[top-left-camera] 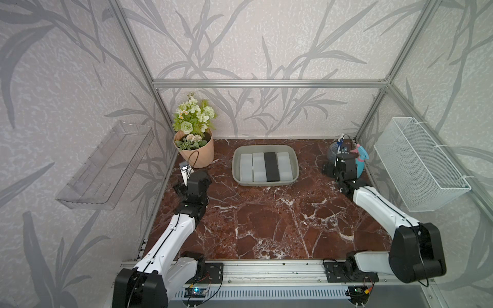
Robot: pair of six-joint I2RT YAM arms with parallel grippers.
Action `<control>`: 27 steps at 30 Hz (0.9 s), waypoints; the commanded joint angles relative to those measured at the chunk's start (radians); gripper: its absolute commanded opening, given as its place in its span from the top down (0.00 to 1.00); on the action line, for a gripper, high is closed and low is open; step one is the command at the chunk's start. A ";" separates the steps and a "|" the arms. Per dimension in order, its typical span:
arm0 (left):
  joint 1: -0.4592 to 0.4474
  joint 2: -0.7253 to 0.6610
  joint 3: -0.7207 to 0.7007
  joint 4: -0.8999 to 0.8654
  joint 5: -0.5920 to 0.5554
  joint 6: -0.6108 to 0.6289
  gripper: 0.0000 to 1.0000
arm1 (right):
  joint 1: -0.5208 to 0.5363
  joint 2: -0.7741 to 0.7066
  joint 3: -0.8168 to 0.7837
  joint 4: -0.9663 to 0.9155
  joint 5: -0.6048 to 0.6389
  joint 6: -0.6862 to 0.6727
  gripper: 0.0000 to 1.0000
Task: Put the pencil case into the storage box
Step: Reset both arms
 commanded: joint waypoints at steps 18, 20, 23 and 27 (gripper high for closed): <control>0.114 0.453 -0.109 0.721 0.131 0.108 0.00 | -0.164 0.215 -0.382 0.856 -0.244 -0.021 0.01; 0.114 0.440 -0.143 0.777 0.193 0.139 0.00 | -0.162 0.234 -0.397 0.917 -0.252 -0.031 0.01; 0.113 0.432 -0.180 0.839 0.239 0.164 0.00 | -0.162 0.243 -0.405 0.944 -0.251 -0.033 0.01; 0.072 0.444 -0.203 0.907 0.183 0.194 0.00 | -0.144 0.247 -0.429 0.997 -0.151 -0.024 0.01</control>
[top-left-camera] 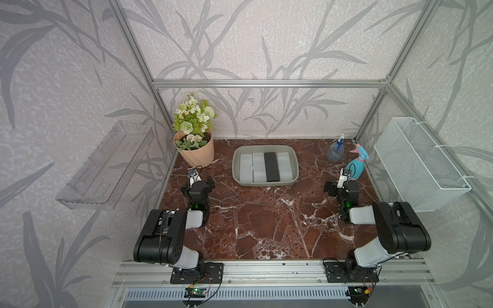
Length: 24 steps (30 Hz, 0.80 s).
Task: Put the pencil case into the storage box
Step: Reset both arms
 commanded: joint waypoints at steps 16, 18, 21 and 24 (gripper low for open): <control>-0.029 0.037 -0.119 0.299 0.033 0.071 0.00 | 0.008 0.007 0.000 0.066 0.016 -0.016 0.01; -0.030 0.037 -0.119 0.299 0.033 0.071 0.00 | 0.007 0.007 0.006 0.053 -0.010 -0.025 0.01; -0.030 0.037 -0.120 0.298 0.033 0.071 0.00 | 0.008 0.006 0.013 0.040 -0.042 -0.036 0.01; -0.030 0.037 -0.118 0.296 0.035 0.070 0.00 | 0.008 0.006 0.011 0.044 -0.043 -0.037 0.01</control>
